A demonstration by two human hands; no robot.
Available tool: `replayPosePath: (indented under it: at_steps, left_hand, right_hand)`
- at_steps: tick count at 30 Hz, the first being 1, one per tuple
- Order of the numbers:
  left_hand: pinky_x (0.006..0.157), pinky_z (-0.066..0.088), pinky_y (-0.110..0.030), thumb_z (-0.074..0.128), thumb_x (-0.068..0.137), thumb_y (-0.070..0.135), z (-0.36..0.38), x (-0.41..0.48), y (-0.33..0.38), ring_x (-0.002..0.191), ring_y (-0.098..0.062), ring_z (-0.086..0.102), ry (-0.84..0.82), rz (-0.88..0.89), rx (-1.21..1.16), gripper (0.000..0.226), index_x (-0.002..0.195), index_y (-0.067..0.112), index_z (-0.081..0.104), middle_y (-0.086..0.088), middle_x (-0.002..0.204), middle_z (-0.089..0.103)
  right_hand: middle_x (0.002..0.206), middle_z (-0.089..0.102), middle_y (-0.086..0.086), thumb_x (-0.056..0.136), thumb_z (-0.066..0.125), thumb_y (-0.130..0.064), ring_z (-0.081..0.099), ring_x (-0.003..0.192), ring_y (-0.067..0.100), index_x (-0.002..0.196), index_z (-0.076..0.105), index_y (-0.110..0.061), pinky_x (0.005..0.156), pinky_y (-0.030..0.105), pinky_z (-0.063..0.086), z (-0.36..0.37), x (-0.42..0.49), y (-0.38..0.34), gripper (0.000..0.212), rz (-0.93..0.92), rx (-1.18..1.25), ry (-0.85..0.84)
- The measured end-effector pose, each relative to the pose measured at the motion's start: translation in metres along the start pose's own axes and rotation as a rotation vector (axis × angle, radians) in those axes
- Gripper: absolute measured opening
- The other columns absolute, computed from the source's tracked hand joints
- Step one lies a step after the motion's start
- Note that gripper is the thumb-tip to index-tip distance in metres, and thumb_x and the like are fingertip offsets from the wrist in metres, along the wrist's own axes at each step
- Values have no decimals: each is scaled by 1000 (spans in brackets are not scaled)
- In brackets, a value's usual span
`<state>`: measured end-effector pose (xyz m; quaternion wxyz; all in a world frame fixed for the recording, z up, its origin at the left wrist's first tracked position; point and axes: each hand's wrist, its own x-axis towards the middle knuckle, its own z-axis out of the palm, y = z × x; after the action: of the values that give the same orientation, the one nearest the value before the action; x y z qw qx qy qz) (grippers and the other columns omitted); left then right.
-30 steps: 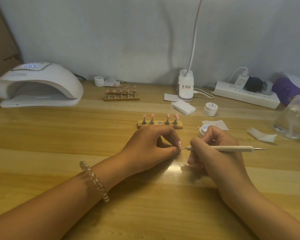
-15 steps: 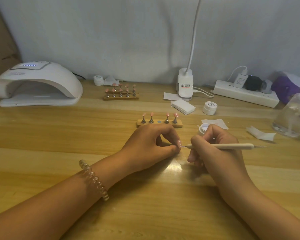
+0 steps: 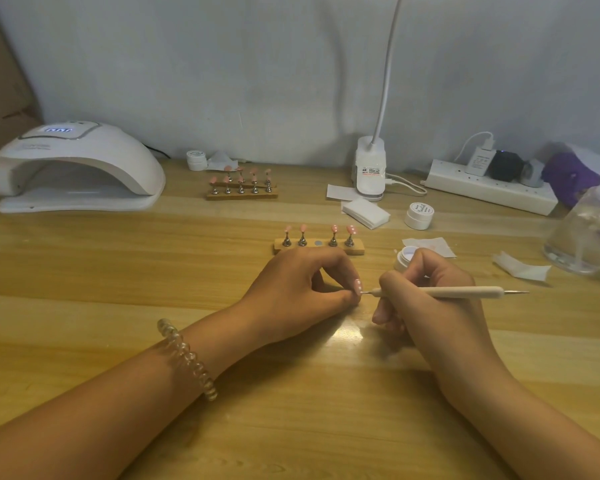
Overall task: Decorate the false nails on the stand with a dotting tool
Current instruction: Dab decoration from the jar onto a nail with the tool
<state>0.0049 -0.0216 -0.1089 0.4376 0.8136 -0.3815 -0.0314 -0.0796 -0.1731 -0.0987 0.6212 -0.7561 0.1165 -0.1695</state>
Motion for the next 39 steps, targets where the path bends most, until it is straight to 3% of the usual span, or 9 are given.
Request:
replayPosePath:
  at_steps: [32,39]
  left_hand:
    - [54,34,-15,79,81,16,1,0,-4,52,-2,48,2,5,-20,19,81,32,69,16,83,72]
    - [55,35,-10,77,82,15,2,1,-5,55,0,53,0,6,-23,15,84,28,70,17,84,72]
  right_hand:
    - [50,63,14,76,60,-5,50,39,13,66,45,-7,39,19,40,-1,-1,0,17,-10,65,3]
    - [46,59,6,86,56,1,48,38,7,68,44,-12,40,17,42,-9,5,-5,25,-104,229,194]
